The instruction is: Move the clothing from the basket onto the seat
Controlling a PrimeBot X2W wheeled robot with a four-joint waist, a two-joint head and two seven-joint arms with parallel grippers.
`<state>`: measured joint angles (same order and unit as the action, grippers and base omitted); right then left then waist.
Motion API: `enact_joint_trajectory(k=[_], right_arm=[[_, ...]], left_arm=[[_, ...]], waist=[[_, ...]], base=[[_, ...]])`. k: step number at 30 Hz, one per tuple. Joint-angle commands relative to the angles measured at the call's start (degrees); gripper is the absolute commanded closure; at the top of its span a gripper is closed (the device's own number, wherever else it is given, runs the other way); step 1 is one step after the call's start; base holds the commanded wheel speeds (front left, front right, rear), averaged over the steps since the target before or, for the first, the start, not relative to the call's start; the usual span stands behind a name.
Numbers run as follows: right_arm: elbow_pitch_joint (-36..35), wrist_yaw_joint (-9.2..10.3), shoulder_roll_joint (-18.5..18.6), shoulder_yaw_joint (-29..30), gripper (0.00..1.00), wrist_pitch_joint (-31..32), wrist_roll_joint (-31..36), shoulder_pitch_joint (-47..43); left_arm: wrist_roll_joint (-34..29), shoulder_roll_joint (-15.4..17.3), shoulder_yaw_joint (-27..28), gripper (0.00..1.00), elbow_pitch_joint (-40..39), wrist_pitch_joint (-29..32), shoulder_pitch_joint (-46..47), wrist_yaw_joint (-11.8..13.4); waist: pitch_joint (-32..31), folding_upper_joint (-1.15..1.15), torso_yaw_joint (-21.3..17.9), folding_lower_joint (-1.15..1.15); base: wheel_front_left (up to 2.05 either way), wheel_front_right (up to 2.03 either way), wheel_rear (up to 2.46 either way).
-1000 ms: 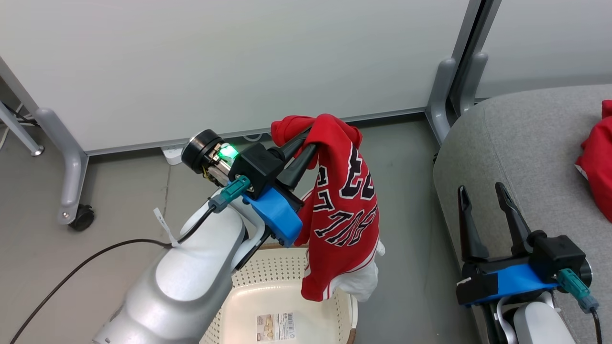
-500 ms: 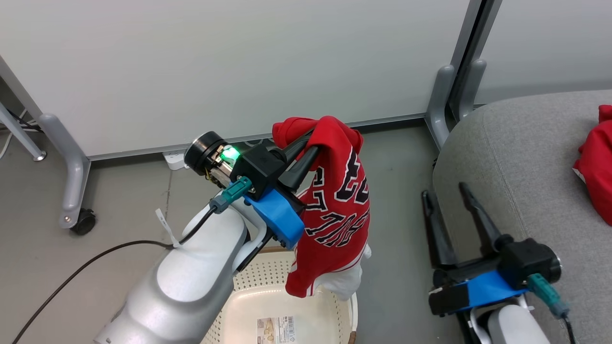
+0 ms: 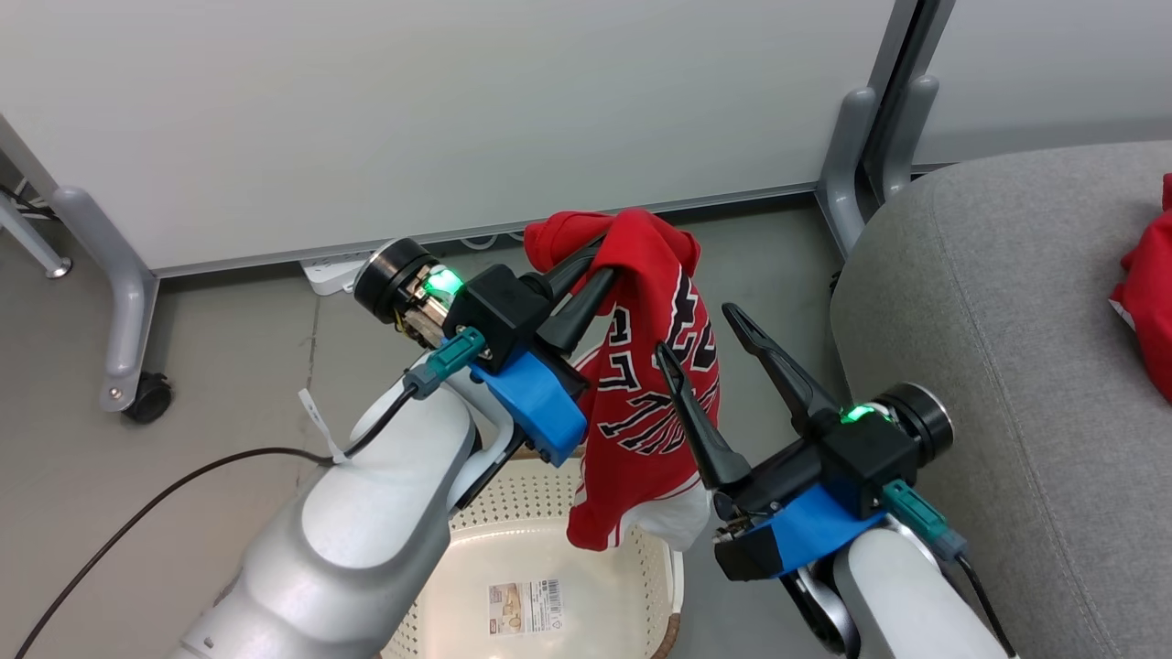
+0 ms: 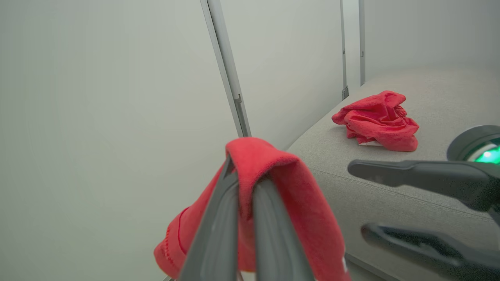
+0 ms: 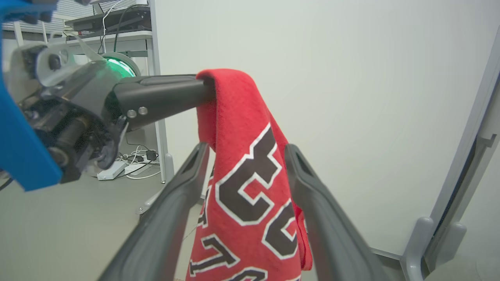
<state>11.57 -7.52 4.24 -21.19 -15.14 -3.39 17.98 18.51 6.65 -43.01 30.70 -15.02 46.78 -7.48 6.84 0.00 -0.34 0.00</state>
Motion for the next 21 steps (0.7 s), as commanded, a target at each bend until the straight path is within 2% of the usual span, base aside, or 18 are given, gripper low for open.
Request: enact_joint_trajectory(k=[1,7,13,21], right_arm=[[1.3,0.06,0.1,-0.9,0.0,0.0,1.0,2.4],[7.9,0.06,-0.4,-2.4,0.0,0.0,3.8,9.0],[15.1,0.06,-1.0,-1.3,0.0,0.0,5.7,14.0],[24.8,0.06,-1.3,-2.9,0.0,0.0,5.2,18.1]], left_arm=[[-0.1,0.0,0.0,1.0,-0.2,-0.2,0.9,0.0],[-0.3,-0.5,-0.6,1.0,-0.5,-0.2,1.7,0.0],[-0.3,-1.0,-1.0,1.0,-1.0,-0.2,2.7,0.0],[-0.4,-1.2,-1.2,1.0,-1.6,-0.2,3.4,0.0]], waist=[[0.6,0.0,0.2,0.0],[2.1,0.0,0.7,0.0],[3.6,0.0,1.6,0.0],[4.7,0.0,1.9,0.0]], base=[[0.0,0.0,0.0],[0.0,0.0,0.0],[0.0,0.0,0.0],[0.0,0.0,0.0]])
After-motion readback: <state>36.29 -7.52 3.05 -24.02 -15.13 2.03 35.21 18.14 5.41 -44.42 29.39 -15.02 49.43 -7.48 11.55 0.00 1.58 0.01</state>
